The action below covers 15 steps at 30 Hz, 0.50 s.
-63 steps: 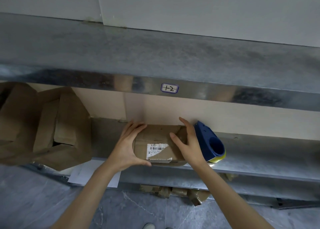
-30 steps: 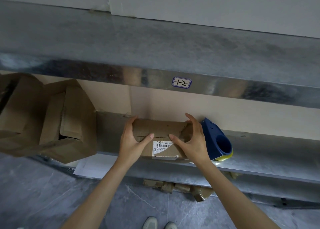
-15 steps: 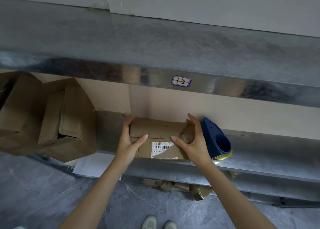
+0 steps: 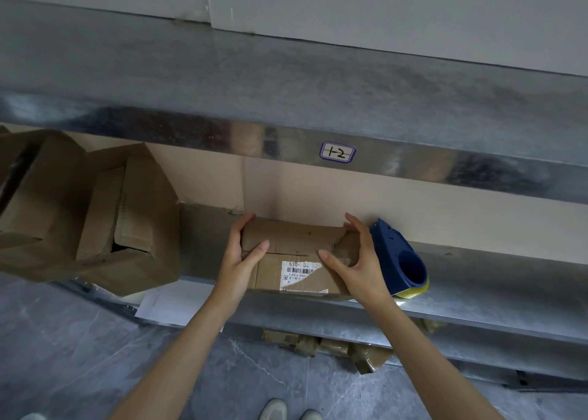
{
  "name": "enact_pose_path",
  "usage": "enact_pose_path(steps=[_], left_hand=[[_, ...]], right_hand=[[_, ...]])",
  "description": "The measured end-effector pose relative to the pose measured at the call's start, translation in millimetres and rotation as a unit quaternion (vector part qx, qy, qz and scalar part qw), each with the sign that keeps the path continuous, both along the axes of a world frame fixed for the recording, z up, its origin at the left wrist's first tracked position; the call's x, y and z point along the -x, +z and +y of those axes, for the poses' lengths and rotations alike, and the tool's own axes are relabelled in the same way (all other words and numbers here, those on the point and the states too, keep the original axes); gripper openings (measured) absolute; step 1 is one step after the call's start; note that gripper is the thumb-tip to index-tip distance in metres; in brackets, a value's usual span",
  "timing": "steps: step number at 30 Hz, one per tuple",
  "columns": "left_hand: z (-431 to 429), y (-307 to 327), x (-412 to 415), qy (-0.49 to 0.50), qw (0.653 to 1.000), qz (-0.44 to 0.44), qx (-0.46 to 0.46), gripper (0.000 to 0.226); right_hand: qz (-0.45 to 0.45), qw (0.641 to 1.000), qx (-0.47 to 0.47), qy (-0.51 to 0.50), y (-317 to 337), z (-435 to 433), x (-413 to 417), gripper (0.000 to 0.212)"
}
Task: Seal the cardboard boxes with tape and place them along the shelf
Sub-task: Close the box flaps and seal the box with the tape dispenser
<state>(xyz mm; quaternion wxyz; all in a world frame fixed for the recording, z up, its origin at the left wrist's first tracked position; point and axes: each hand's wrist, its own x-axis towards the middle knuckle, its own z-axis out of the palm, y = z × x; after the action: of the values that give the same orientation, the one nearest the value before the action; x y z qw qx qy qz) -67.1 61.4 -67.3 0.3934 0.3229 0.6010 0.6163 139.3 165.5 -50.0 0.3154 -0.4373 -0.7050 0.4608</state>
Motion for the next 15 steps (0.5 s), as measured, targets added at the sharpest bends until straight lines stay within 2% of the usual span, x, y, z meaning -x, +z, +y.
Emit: enact_pose_path(steps=[8, 15], left_hand=[[1.3, 0.0, 0.6, 0.014, 1.000, -0.006, 0.014, 0.056], [1.9, -0.7, 1.8, 0.013, 0.998, -0.041, 0.038, 0.042]], right_hand=[[0.003, 1.000, 0.004, 0.000, -0.7, 1.7, 0.0, 0.086], [0.037, 0.999, 0.036, -0.014, -5.7, 2.3, -0.5, 0.091]])
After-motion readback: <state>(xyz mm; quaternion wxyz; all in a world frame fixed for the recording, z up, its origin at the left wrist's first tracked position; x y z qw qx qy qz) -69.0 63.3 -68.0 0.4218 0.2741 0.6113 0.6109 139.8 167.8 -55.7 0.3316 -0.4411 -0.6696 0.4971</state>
